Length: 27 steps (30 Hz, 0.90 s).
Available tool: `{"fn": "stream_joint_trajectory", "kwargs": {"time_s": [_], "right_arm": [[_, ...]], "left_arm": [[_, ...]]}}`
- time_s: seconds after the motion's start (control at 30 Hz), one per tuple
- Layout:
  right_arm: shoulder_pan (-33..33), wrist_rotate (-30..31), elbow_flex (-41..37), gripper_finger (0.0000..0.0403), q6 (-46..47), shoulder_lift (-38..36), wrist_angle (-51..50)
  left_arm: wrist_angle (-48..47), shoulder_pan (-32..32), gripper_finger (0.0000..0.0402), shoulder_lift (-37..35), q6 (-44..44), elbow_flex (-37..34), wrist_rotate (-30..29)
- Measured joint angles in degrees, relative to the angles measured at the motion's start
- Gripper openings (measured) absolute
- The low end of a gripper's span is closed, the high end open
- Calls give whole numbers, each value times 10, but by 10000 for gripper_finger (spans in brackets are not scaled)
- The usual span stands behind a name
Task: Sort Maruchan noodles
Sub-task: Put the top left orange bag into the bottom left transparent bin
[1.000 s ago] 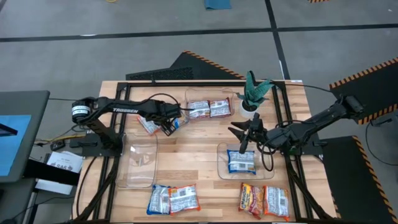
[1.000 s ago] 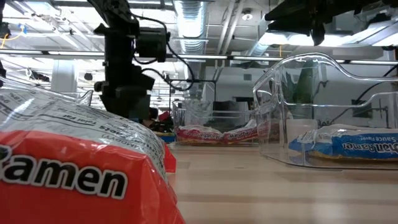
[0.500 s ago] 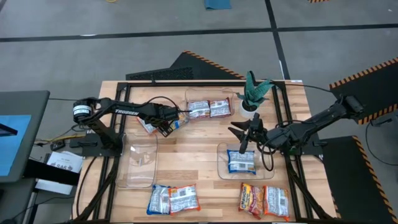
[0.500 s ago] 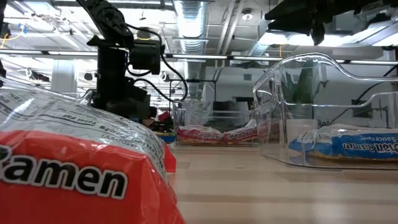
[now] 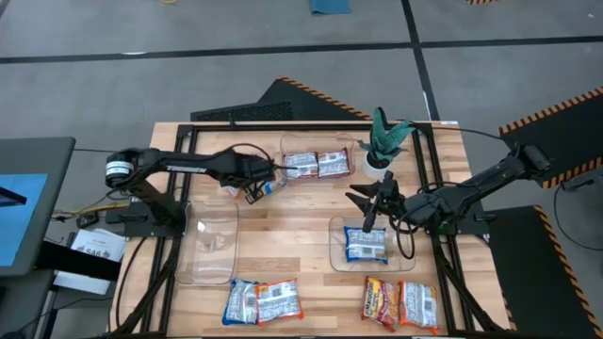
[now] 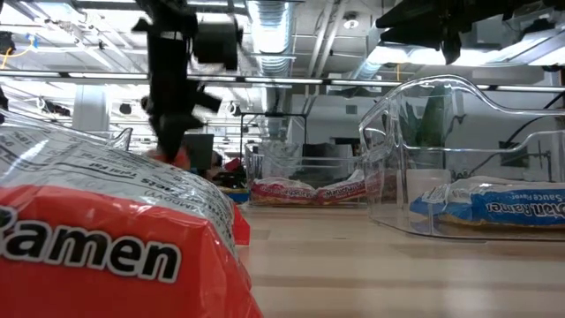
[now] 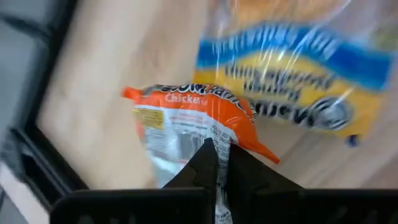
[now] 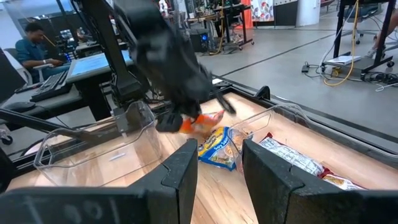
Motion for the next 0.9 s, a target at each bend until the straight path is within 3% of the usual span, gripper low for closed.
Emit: {"fn": "stream_joint_trajectory", "kwargs": {"time_s": [0.2, 0.33, 0.6, 0.73, 0.9], "right_arm": [[0, 0, 0, 152, 0, 0, 0], [0, 0, 0, 152, 0, 0, 0], [0, 0, 0, 152, 0, 0, 0], [0, 0, 0, 152, 0, 0, 0], [0, 0, 0, 152, 9, 0, 0]], "left_arm": [[-99, -38, 1, -56, 14, 110, -78], [-148, -99, 0, -95, 9, 169, -101], [-223, -320, 0, -133, -47, 218, -63], [-263, -433, 0, -120, -98, 218, -25], [-299, -522, 0, -81, -185, 218, -6]]}}
